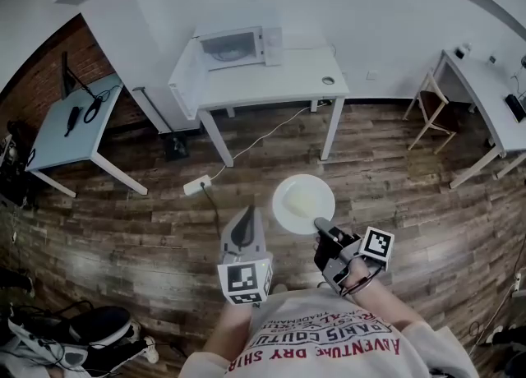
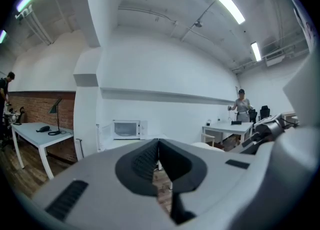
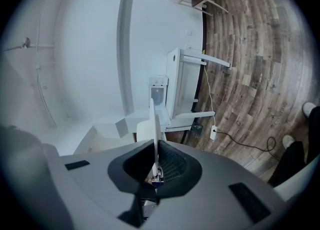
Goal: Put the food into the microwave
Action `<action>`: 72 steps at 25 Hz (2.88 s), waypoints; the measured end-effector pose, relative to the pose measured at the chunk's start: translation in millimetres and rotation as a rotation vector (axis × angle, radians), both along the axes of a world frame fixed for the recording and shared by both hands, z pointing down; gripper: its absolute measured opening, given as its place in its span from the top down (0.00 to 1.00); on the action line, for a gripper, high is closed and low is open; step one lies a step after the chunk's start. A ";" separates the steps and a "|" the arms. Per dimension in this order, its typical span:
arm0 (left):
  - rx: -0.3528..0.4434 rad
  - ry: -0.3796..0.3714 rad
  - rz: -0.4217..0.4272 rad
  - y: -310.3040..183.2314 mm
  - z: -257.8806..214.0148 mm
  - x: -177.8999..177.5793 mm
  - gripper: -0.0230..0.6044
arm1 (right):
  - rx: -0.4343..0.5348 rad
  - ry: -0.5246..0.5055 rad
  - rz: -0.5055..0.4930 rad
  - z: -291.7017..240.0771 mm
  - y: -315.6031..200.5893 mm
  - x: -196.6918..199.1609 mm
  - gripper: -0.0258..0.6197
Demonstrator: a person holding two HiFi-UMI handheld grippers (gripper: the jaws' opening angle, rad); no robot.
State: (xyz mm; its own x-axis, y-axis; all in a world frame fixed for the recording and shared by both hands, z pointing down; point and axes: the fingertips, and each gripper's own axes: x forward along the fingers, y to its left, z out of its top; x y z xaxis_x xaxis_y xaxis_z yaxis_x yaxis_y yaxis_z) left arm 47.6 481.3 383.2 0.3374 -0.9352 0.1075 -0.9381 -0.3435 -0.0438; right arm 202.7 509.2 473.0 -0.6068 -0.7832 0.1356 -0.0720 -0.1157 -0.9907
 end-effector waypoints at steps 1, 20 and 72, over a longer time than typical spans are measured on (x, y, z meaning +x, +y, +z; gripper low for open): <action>-0.001 -0.004 0.009 -1.0 0.7 -4.0 0.95 | 0.003 -0.006 0.009 0.0 -0.7 -3.4 0.92; -0.027 -0.037 -0.018 -25.8 26.5 -84.5 0.95 | -0.060 -0.055 0.015 27.2 -36.2 -72.1 0.92; -0.051 -0.008 0.175 -596.8 17.0 -123.8 0.95 | -0.086 -0.098 0.161 12.3 -586.5 -127.5 0.93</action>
State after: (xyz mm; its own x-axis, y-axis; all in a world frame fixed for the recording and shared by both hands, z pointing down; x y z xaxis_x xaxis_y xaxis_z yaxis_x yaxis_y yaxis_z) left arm -76.2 -115.6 400.2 0.4931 -0.8558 0.1564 -0.8637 -0.5032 -0.0300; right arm 75.2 -77.3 485.3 -0.4884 -0.8591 0.1532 0.0502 -0.2029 -0.9779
